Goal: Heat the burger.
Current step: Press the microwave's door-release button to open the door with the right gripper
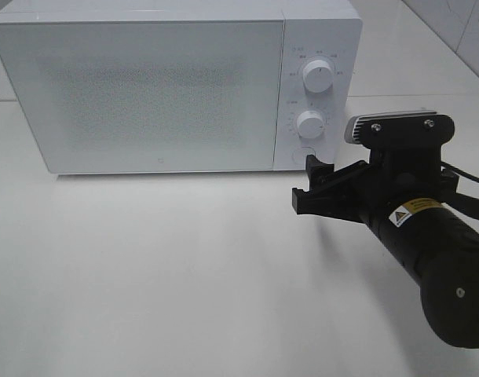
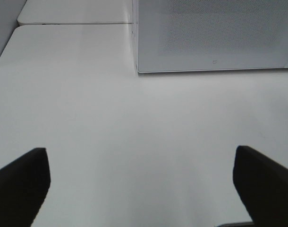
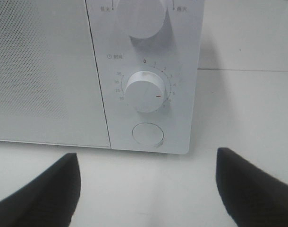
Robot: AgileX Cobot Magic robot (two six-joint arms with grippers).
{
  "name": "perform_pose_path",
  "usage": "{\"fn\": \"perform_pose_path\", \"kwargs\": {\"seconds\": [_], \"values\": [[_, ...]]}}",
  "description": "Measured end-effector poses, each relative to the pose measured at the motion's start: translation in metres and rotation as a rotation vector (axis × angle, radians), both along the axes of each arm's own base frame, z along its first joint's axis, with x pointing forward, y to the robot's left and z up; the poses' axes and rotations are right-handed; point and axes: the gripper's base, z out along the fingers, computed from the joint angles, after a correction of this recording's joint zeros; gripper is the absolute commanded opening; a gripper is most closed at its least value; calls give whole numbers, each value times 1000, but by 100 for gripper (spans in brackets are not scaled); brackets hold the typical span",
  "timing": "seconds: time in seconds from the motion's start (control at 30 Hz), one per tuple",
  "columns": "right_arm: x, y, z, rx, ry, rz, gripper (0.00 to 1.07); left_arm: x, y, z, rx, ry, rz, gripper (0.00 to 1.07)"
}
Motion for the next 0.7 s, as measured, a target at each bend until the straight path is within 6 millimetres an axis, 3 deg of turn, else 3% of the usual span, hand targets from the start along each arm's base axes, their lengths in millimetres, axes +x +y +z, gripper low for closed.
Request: {"fn": "perform_pose_path", "kwargs": {"seconds": [0.2,0.3,0.33,0.4,0.47,0.5,0.53,0.57,0.6,0.67,0.7], "values": [[5,5,-1,109,43,-41,73,0,0,0,0,0,0,98],[6,6,-1,255,78,-89,65,0,0,0,0,0,0,98],[5,7,-3,392,124,-133,58,0,0,0,0,0,0,98],[5,7,-4,452,147,-154,55,0,0,0,0,0,0,98],[4,8,-7,694,227,-244,39,0,0,0,0,0,0,98],[4,8,-7,694,227,-244,39,0,0,0,0,0,0,98],[3,8,-8,841,268,-303,29,0,0,0,0,0,0,98],[3,8,-8,841,268,-303,29,0,0,0,0,0,0,98],[3,8,-9,981,298,-358,18,0,0,0,0,0,0,98],[3,8,-9,1057,310,-387,14,0,0,0,0,0,0,98],[3,8,-9,1177,330,-434,7,0,0,0,0,0,0,98]]}}
